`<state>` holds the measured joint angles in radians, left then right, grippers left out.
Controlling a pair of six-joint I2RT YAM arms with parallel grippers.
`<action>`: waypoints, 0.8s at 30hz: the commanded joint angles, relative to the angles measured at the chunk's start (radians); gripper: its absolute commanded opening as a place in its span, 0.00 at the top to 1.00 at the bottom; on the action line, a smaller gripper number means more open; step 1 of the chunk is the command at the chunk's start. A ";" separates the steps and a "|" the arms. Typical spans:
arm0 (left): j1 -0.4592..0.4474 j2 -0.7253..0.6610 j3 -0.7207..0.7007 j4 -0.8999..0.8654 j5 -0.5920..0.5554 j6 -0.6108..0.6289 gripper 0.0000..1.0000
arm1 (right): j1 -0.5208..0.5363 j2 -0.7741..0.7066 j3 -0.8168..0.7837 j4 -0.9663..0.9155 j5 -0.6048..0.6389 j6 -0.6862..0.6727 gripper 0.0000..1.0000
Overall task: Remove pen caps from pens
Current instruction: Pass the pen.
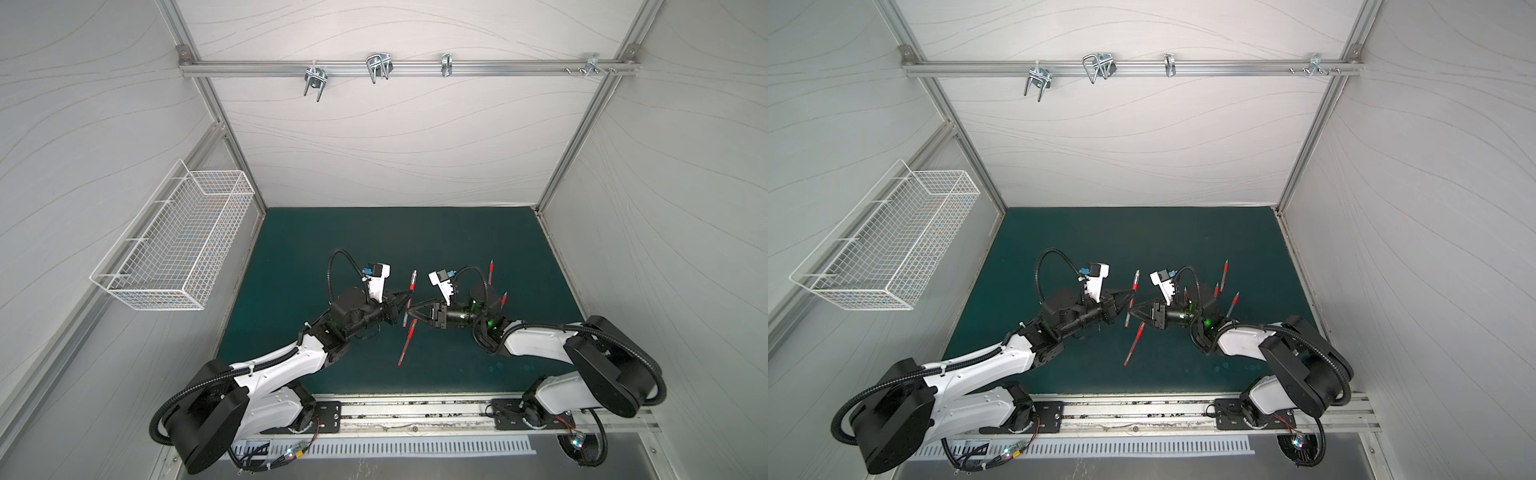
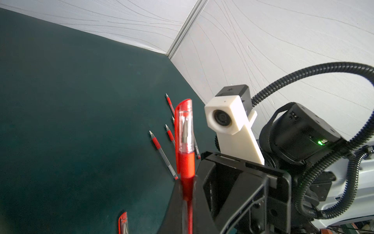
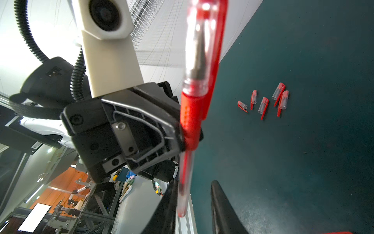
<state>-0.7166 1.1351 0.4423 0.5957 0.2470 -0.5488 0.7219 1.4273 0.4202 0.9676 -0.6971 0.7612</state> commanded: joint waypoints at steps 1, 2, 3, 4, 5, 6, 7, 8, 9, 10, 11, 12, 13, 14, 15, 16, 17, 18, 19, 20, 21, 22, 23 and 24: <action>-0.013 0.005 0.012 0.045 -0.005 0.024 1.00 | 0.014 0.027 0.020 0.076 -0.015 0.019 0.70; -0.014 0.004 0.012 0.043 -0.007 0.027 1.00 | 0.016 0.035 0.022 0.088 -0.017 0.022 0.71; -0.016 0.001 0.010 0.043 -0.008 0.027 1.00 | 0.018 0.047 0.023 0.103 -0.019 0.028 0.74; -0.017 -0.002 0.009 0.044 -0.011 0.029 1.00 | 0.022 0.057 0.026 0.118 -0.023 0.033 0.77; -0.016 -0.004 0.006 0.046 -0.012 0.029 1.00 | 0.023 0.067 0.028 0.128 -0.026 0.038 0.80; -0.017 -0.007 0.004 0.046 -0.014 0.029 1.00 | 0.024 0.079 0.033 0.136 -0.031 0.042 0.83; -0.017 -0.010 0.004 0.047 -0.017 0.029 1.00 | 0.024 0.086 0.037 0.138 -0.035 0.045 0.86; -0.017 -0.012 0.003 0.046 -0.018 0.029 1.00 | 0.024 0.088 0.038 0.140 -0.037 0.044 0.89; -0.016 -0.011 0.004 0.044 -0.020 0.029 1.00 | 0.024 0.089 0.038 0.139 -0.037 0.041 0.91; -0.017 -0.012 0.004 0.042 -0.023 0.028 1.00 | 0.024 0.083 0.037 0.131 -0.036 0.033 0.94; -0.016 -0.013 0.004 0.037 -0.025 0.029 1.00 | 0.024 0.074 0.035 0.117 -0.032 0.022 0.96; -0.017 -0.014 0.004 0.031 -0.030 0.029 0.97 | 0.024 0.061 0.034 0.094 -0.026 0.006 0.98; -0.016 -0.019 0.006 0.021 -0.038 0.030 0.91 | 0.024 0.042 0.033 0.061 -0.015 -0.019 1.00; -0.016 -0.024 0.005 0.010 -0.046 0.030 0.83 | 0.024 0.022 0.032 0.022 -0.003 -0.042 1.00; -0.015 -0.033 0.006 -0.001 -0.056 0.032 0.74 | 0.024 -0.006 0.034 -0.030 0.015 -0.075 1.00; -0.015 -0.043 0.006 -0.010 -0.065 0.035 0.68 | 0.024 -0.033 0.035 -0.078 0.034 -0.105 1.00; -0.013 -0.053 0.006 -0.023 -0.072 0.038 0.63 | 0.024 -0.063 0.042 -0.161 0.062 -0.144 1.00; -0.011 -0.066 0.006 -0.035 -0.076 0.043 0.59 | 0.024 -0.095 0.052 -0.248 0.093 -0.184 1.00; -0.010 -0.079 0.006 -0.046 -0.082 0.046 0.57 | 0.025 -0.123 0.064 -0.321 0.120 -0.217 1.00; -0.009 -0.091 0.007 -0.058 -0.085 0.052 0.55 | 0.026 -0.151 0.075 -0.393 0.149 -0.251 1.00; -0.006 -0.103 0.009 -0.073 -0.090 0.057 0.53 | 0.028 -0.178 0.082 -0.449 0.185 -0.280 1.00; -0.004 -0.112 0.012 -0.086 -0.094 0.059 0.52 | 0.030 -0.201 0.085 -0.491 0.215 -0.301 1.00; -0.001 -0.121 0.018 -0.106 -0.093 0.059 0.51 | 0.033 -0.222 0.092 -0.535 0.248 -0.325 1.00; 0.003 -0.128 0.022 -0.118 -0.089 0.061 0.50 | 0.037 -0.238 0.101 -0.585 0.272 -0.349 1.00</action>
<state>-0.7227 1.0321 0.4404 0.5053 0.1757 -0.5049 0.7464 1.2331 0.4915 0.6037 -0.5381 0.5331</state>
